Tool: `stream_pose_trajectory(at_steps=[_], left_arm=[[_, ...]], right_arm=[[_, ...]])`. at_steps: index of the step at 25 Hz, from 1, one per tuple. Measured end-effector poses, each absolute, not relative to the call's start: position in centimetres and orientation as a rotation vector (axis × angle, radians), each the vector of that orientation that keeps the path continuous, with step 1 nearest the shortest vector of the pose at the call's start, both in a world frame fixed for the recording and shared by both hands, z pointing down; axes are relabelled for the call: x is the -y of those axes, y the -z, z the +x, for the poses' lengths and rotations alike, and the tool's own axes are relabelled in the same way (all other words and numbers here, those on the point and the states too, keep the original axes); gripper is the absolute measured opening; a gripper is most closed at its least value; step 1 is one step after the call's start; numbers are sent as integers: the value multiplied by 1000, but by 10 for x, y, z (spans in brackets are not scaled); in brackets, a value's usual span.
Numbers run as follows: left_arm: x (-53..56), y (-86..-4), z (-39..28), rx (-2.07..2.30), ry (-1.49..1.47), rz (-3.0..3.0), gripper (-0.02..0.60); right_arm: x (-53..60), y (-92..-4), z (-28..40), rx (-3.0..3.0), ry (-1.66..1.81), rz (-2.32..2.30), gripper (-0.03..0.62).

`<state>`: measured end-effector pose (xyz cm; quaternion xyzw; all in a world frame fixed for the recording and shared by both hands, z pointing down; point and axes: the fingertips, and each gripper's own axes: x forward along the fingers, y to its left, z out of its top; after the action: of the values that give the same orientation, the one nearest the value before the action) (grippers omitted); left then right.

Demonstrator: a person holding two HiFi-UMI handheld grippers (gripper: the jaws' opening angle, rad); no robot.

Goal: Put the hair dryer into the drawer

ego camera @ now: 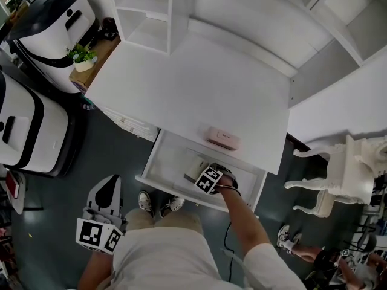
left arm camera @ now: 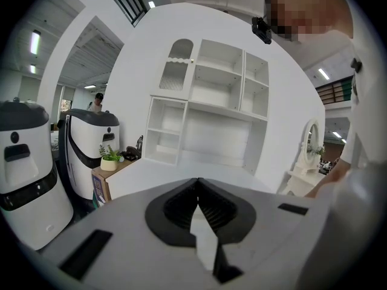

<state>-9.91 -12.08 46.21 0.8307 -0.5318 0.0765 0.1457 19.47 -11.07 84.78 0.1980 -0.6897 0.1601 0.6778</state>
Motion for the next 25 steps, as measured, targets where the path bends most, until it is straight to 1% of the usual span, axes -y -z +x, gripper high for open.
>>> stream_pose_trajectory(at_steps=[7, 12, 14, 16, 18, 25], left_arm=[[122, -463, -99, 1516, -211, 2394, 15], [120, -464, -98, 1506, -210, 2396, 15], [119, -466, -97, 1497, -211, 2397, 15], [119, -469, -95, 1482, -212, 2400, 15], [120, -471, -92, 1460, -213, 2406, 15], [125, -470, -73, 1353, -211, 2487, 15]], right_arm=[[111, -847, 194, 1550, -329, 467, 229], [111, -846, 194, 1558, -296, 504, 247], [114, -844, 195, 1572, -276, 534, 271], [118, -840, 195, 1596, -270, 579, 323], [118, -837, 196, 1611, -272, 617, 350], [114, -816, 203, 1613, -245, 742, 359]])
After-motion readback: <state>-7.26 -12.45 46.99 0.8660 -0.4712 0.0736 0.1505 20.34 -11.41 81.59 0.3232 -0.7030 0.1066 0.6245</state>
